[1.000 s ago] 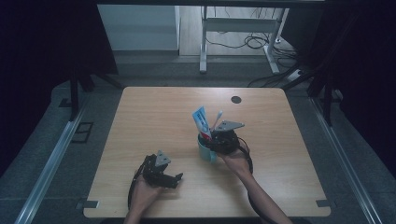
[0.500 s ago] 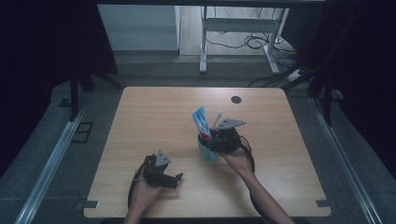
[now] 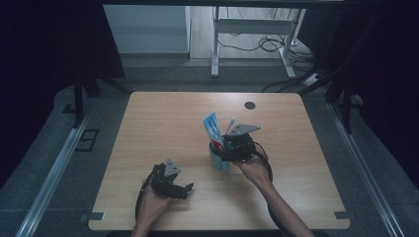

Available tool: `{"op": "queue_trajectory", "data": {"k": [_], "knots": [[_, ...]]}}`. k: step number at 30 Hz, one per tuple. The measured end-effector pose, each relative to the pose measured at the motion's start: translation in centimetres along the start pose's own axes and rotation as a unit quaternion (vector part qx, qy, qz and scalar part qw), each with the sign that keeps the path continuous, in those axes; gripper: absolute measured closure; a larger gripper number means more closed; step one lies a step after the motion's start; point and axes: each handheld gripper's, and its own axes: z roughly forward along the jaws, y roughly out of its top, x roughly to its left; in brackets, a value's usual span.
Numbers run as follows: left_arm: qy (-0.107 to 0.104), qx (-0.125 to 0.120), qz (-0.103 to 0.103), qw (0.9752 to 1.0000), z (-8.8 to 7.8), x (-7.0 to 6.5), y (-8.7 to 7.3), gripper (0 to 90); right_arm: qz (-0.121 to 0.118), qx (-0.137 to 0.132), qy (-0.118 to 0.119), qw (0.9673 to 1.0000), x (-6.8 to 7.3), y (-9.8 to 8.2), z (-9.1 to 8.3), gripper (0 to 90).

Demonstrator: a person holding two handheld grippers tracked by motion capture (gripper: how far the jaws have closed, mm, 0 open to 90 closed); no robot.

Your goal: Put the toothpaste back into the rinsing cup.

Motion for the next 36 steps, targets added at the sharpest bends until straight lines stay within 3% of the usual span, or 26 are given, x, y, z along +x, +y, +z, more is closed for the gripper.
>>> {"op": "queue_trajectory", "data": {"k": [15,36], "knots": [[0.0,-0.001,0.001,1.0,0.0,0.0,0.0,0.0,-0.031,0.014,0.008,0.9994,0.5,0.6,-0.9,13.9],[0.0,-0.005,-0.003,1.0,-0.2,0.1,0.0,0.0,-0.024,0.024,0.019,0.9993,0.6,0.8,-3.2,10.9]]}}
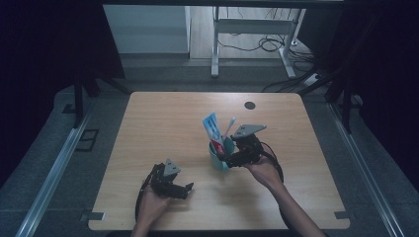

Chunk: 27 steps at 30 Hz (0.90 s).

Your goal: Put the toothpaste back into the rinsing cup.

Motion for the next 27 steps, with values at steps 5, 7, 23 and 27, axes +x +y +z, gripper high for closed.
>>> {"op": "queue_trajectory", "data": {"k": [5,7,23,27], "knots": [[0.0,-0.002,-0.002,1.0,-0.1,0.0,0.0,0.0,0.002,0.005,-0.002,1.0,-0.1,-0.2,-0.4,9.5],[0.0,-0.002,-0.001,1.0,-0.1,0.0,0.0,0.0,0.002,0.006,-0.004,1.0,-0.1,-0.4,-0.6,9.2],[-0.001,-0.002,-0.001,1.0,-0.1,0.0,0.0,0.0,0.009,0.01,-0.016,0.9998,-0.7,-1.5,-2.1,8.5],[0.0,0.0,0.0,1.0,-0.1,0.0,0.0,0.0,0.016,0.011,-0.023,0.9995,-1.1,-2.2,-2.7,8.5]]}}
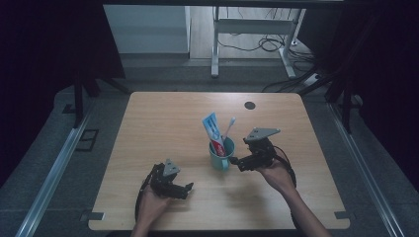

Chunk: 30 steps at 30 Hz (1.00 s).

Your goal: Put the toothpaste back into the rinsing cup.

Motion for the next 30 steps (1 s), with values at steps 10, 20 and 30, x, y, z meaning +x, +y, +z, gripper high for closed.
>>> {"op": "queue_trajectory", "data": {"k": [10,20,30], "knots": [[-0.001,-0.002,-0.001,1.0,0.1,0.0,0.0,0.0,0.014,0.004,-0.015,0.9998,-1.1,-1.5,-1.3,8.5],[-0.005,-0.005,-0.002,1.0,0.2,-0.1,-0.1,0.0,0.027,0.005,-0.029,0.9992,-2.1,-2.9,-2.8,7.7],[-0.005,-0.004,0.0,1.0,0.1,-0.1,-0.1,0.0,0.042,0.008,-0.039,0.9983,-2.9,-4.2,-4.0,5.3]]}}
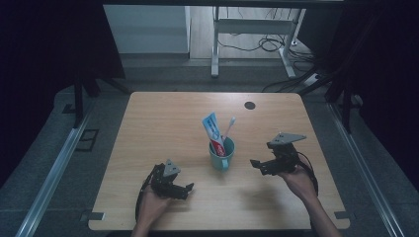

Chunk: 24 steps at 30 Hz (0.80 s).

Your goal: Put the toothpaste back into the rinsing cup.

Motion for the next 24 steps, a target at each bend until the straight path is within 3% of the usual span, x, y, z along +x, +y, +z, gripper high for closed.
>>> {"op": "queue_trajectory", "data": {"k": [24], "knots": [[0.0,-0.001,-0.002,1.0,0.0,0.0,0.0,0.0,0.016,0.008,-0.029,0.9994,-1.1,-4.0,-1.6,0.0]]}}
